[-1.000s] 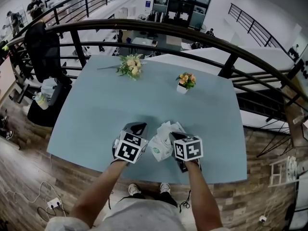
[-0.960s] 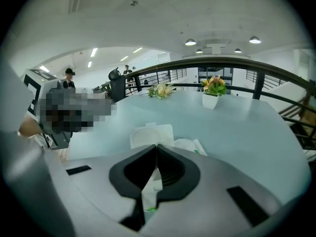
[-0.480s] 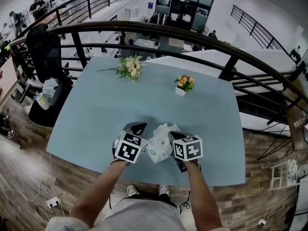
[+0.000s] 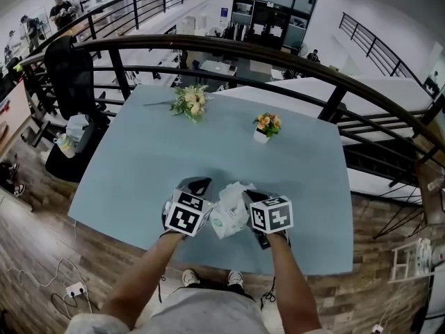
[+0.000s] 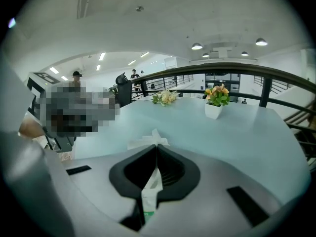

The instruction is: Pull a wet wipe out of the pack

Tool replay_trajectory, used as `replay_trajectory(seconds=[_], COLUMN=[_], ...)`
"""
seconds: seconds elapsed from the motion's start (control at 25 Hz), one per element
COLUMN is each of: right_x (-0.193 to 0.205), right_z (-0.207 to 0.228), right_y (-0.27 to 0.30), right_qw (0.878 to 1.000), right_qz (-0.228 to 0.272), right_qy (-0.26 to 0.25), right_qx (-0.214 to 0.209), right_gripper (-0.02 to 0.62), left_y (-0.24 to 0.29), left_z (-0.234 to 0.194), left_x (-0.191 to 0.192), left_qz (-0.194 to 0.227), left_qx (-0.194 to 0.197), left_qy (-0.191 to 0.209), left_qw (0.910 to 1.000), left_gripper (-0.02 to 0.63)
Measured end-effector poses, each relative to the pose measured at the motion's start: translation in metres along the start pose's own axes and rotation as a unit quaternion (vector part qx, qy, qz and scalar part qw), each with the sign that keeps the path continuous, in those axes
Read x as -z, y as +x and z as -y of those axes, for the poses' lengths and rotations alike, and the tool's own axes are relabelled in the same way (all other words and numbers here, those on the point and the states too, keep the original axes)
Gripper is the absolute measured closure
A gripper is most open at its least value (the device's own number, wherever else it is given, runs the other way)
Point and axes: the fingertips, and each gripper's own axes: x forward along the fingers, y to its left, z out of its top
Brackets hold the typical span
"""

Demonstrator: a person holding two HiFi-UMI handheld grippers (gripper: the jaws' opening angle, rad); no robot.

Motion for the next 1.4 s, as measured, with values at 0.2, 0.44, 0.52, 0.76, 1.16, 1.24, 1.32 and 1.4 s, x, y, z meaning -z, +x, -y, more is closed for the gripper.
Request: replay_trajectory(seconds=[0.2,0.44,0.52,0.76,1.16,1.24,1.32,1.4], right_x=[-0.009,-0.023,-0.026,-0.033,-0.043,-0.044,-0.045,-0.045], right_z=[0.003,0.011,0.014,0.024,0.043,0.047,0.051,0.056], right_y=[-0.005,-0.014,-0.017,-0.027,-0.048,-0.052,-0.056,-0.060], right_qw=[1.000,1.000,1.000,0.999,0.998,0.997,0.997,0.997], right_qz=[0.009,0.026,0.029,0.040,0.067,0.072,0.077,0.080], right_qy=[-0.004,-0.004,-0.005,-0.007,0.006,0.010,0.012,0.006], right_qx=[-0.005,-0.007,-0.006,-0.004,0.001,0.003,0.006,0.014], right_gripper=[0.588,0.588,0.588,0.588,0.588,0.588,0.588,0.588], left_y=[-0.002,-0.002,-0.001,0.001,0.013,0.016,0.018,0.020], left_z=[0.002,0.007,0.009,0.017,0.034,0.036,0.040,0.044], left_x=[-0.007,-0.015,-0.017,-0.027,-0.043,-0.045,-0.047,-0.050], left_qz=[0.001,0.005,0.009,0.012,0.024,0.023,0.024,0.025], left_qx=[-0.006,-0.012,-0.013,-0.017,-0.011,-0.010,-0.008,-0.005], left_qy=[-0.002,-0.002,-0.001,0.002,0.012,0.012,0.014,0.015], left_qw=[1.0000,0.9999,0.9999,0.9998,0.9996,0.9996,0.9996,0.9996], left_gripper=[0.611,0.611,0.611,0.611,0.611,0.611,0.611,0.611])
